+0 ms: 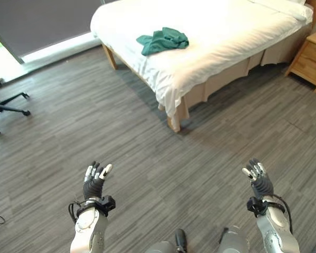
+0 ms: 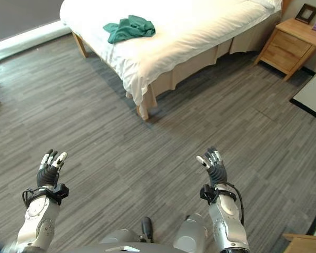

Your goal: Pick up bed clothes into laundry basket.

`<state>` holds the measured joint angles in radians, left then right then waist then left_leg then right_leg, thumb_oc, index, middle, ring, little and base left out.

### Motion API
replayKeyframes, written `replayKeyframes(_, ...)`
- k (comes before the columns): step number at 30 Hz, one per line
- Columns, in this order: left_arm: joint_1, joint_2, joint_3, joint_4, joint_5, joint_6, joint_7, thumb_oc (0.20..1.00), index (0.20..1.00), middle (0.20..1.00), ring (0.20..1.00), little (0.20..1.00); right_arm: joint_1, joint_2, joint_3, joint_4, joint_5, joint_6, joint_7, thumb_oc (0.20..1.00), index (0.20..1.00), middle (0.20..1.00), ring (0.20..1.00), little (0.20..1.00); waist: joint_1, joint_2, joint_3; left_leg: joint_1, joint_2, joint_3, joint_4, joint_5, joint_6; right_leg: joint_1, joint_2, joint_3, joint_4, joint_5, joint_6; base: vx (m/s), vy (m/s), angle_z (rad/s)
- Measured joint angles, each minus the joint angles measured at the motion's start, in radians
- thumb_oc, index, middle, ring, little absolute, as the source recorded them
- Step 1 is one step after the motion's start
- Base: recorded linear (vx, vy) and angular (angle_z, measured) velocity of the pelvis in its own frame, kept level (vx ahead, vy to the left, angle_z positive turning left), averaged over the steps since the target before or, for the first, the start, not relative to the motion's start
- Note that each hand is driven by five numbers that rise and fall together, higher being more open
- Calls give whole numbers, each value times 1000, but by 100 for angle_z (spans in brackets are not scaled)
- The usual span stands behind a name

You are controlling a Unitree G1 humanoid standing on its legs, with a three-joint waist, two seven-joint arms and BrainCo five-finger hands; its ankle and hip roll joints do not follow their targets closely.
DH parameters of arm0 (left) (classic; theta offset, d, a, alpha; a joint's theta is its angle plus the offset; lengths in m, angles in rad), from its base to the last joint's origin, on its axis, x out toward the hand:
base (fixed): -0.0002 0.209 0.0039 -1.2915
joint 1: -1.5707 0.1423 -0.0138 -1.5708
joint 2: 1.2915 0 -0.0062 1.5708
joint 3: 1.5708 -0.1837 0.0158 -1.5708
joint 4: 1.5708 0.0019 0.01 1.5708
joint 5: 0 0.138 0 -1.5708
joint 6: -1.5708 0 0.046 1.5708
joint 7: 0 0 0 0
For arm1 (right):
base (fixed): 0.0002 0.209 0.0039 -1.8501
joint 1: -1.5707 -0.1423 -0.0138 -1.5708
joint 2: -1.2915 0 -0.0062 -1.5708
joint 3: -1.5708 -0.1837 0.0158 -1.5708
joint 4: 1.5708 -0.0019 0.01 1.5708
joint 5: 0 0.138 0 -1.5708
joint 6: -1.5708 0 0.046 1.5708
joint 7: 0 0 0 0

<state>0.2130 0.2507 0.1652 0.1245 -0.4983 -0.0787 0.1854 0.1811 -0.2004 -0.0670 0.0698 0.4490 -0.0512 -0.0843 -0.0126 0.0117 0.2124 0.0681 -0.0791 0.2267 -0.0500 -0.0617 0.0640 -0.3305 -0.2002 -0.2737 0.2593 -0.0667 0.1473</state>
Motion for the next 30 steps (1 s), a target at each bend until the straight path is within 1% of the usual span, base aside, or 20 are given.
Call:
replayKeyframes(2, -36, -22, -9, 51, 0, 4, -6, 1000, 1000, 1000, 1000, 1000, 3, 4, -40, 4, 0, -1, -4, 1000, 1000, 1000, 1000, 1000, -30, -1, 7, 16, -6, -28, 3, -25, -2, 1, 100, 114, -179, 40, 1, 470, -48, 41)
replayKeyframes(3, -51, -23, -15, 57, 0, 5, -11, 1000, 1000, 1000, 1000, 1000, 3, 3, -54, 4, 0, -1, -7, 1000, 1000, 1000, 1000, 1000, -46, -10, 11, 30, -17, -44, 0, -30, -2, -2, 115, 118, -230, 68, 0, 380, -81, 59)
replayKeyframes(4, -67, -23, -19, 55, 1, 5, -19, 1000, 1000, 1000, 1000, 1000, 3, 4, -66, 4, 0, -2, -12, 1000, 1000, 1000, 1000, 1000, -53, -18, 13, 43, -33, -52, -1, -43, -1, -3, 117, 93, -287, 100, -5, 251, -62, 43)
replayKeyframes(6, -75, -23, -31, 40, 3, 4, -27, 1000, 1000, 1000, 1000, 1000, 0, 3, -86, 8, 0, -4, -18, 1000, 1000, 1000, 1000, 1000, -61, -25, 8, 88, -49, -68, 7, -63, 5, 17, 92, -71, -336, 126, -31, 330, -115, 32)
replayKeyframes(7, -70, -22, -34, 29, 3, 3, -34, 1000, 1000, 1000, 1000, 1000, -6, 0, -85, 21, 0, -7, -18, 1000, 1000, 1000, 1000, 1000, -66, -20, 9, 112, -50, -68, -1, -63, 5, 23, 89, -72, -315, 136, -43, 543, -191, 34)
replayKeyframes(8, -71, -37, -34, 17, 3, 3, -34, 1000, 1000, 1000, 1000, 1000, -3, -4, -80, 29, 0, -4, -20, 1000, 1000, 1000, 1000, 1000, -65, -3, 8, 149, -35, -84, -12, -84, -28, 42, 90, -106, -236, 145, -61, 533, -248, 40)
replayKeyframes(9, -73, -61, -44, 4, 2, 1, -34, 1000, 1000, 1000, 1000, 1000, -19, -4, -68, 55, 0, -2, -18, 1000, 1000, 1000, 1000, 1000, -57, 8, 2, 205, -14, -111, 4, -97, -48, 90, 96, -136, -184, 178, -118, 484, -273, 43)
replayKeyframes(11, -70, -72, -64, 6, -1, 1, -35, 1000, 1000, 1000, 1000, 1000, -44, -5, -59, 68, 1, -4, -19, 1000, 1000, 1000, 1000, 1000, -61, -1, -6, 177, -1, -146, 165, -113, -75, 137, 96, -90, -157, 184, -150, 342, -282, 57)
replayKeyframes(12, -68, -85, -69, 1, -8, 1, -35, 1000, 1000, 1000, 1000, 1000, -39, -11, -63, 59, 6, -8, -19, 1000, 1000, 1000, 1000, 1000, -62, -10, -11, 119, 3, -133, 344, -122, -83, 174, 93, -84, -171, 192, -205, 334, -351, 35)
replayKeyframes(13, -56, -96, -72, -4, -9, -1, -34, 1000, 1000, 1000, 1000, 1000, -45, -23, -62, 54, 13, -10, -18, 1000, 1000, 1000, 1000, 1000, -41, -2, -18, 74, 24, -115, 466, -109, -85, 206, 113, -80, -185, 176, -220, 416, -408, 4)
replayKeyframes(14, -51, -96, -76, 0, -9, -7, -35, 1000, 1000, 1000, 1000, 1000, -56, -42, -54, 66, 15, -25, -17, 1000, 1000, 1000, 1000, 1000, -28, 4, -25, -21, 49, -114, 640, -71, -129, 217, 135, -76, -181, 137, -234, 181, -163, -21)
replayKeyframes(15, -60, -95, -79, -12, -10, -5, -34, 1000, 1000, 1000, 1000, 1000, -63, -58, -64, 60, 16, -21, -19, 1000, 1000, 1000, 1000, 1000, 0, 9, -20, -161, 108, -95, 890, -4, -134, 236, 157, -70, -187, 108, -248, 301, -155, -26)
replayKeyframes(16, -58, -89, -78, -25, -10, -6, -33, 1000, 1000, 1000, 1000, 1000, -67, -56, -73, 60, 16, -19, -22, 1000, 1000, 1000, 1000, 1000, 19, -3, -13, -249, 134, -87, 969, -10, -133, 261, 169, -68, -186, 108, -247, 234, -94, -33)
replayKeyframes(18, -57, -78, -77, -26, -46, -5, -32, 1000, 1000, 1000, 1000, 1000, -70, -50, -66, 52, 16, -23, -35, 1000, 1000, 1000, 1000, 1000, 15, -59, 0, -317, 202, -13, 766, -13, -118, 343, 170, -65, -207, 41, -258, 400, -82, -8)
replayKeyframes(20, -63, -72, -102, -30, -50, -5, -38, 1000, 1000, 1000, 1000, 1000, -64, -32, -85, 53, 23, -24, -44, 1000, 1000, 1000, 1000, 1000, 14, -74, 8, -346, 269, 63, 499, 13, -100, 398, 184, -90, -219, 0, -222, 426, 34, 20)
replayKeyframes(21, -60, -69, -125, -28, -50, -3, -40, 1000, 1000, 1000, 1000, 1000, -53, -19, -92, 50, 24, -26, -47, 1000, 1000, 1000, 1000, 1000, 6, -74, 10, -350, 283, 84, 304, 29, -108, 439, 203, -99, -237, -15, -203, 362, 111, 22)
replayKeyframes(24, -49, -74, -130, -16, -50, 2, -38, 1000, 1000, 1000, 1000, 1000, -50, -38, -69, 54, 23, -24, -48, 1000, 1000, 1000, 1000, 1000, 16, -47, 17, -345, 219, -34, 75, 49, -103, 502, 214, -73, -241, -35, -178, 389, 133, -19)
replayKeyframes(26, -53, -74, -120, -6, -50, 2, -35, 1000, 1000, 1000, 1000, 1000, -59, -59, -50, 55, 21, -22, -47, 1000, 1000, 1000, 1000, 1000, 35, -28, 12, -342, 181, -108, -7, 86, -123, 537, 218, -11, -266, -49, -161, 409, 149, -63)
replayKeyframes(28, -60, -78, -110, 14, -50, 1, -32, 1000, 1000, 1000, 1000, 1000, -80, -61, -41, 54, 20, -21, -41, 1000, 1000, 1000, 1000, 1000, 44, -11, 13, -337, 159, -96, -26, 133, -115, 622, 205, 17, -306, -70, -128, 554, 325, -75)
replayKeyframes(30, -43, -95, -102, 15, -49, -2, -29, 1000, 1000, 1000, 1000, 1000, -68, -59, -39, 52, 20, -19, -35, 1000, 1000, 1000, 1000, 1000, 48, 2, 4, -310, 150, -101, 78, 129, -100, 679, 186, 54, -302, -100, -88, 325, 269, -80)
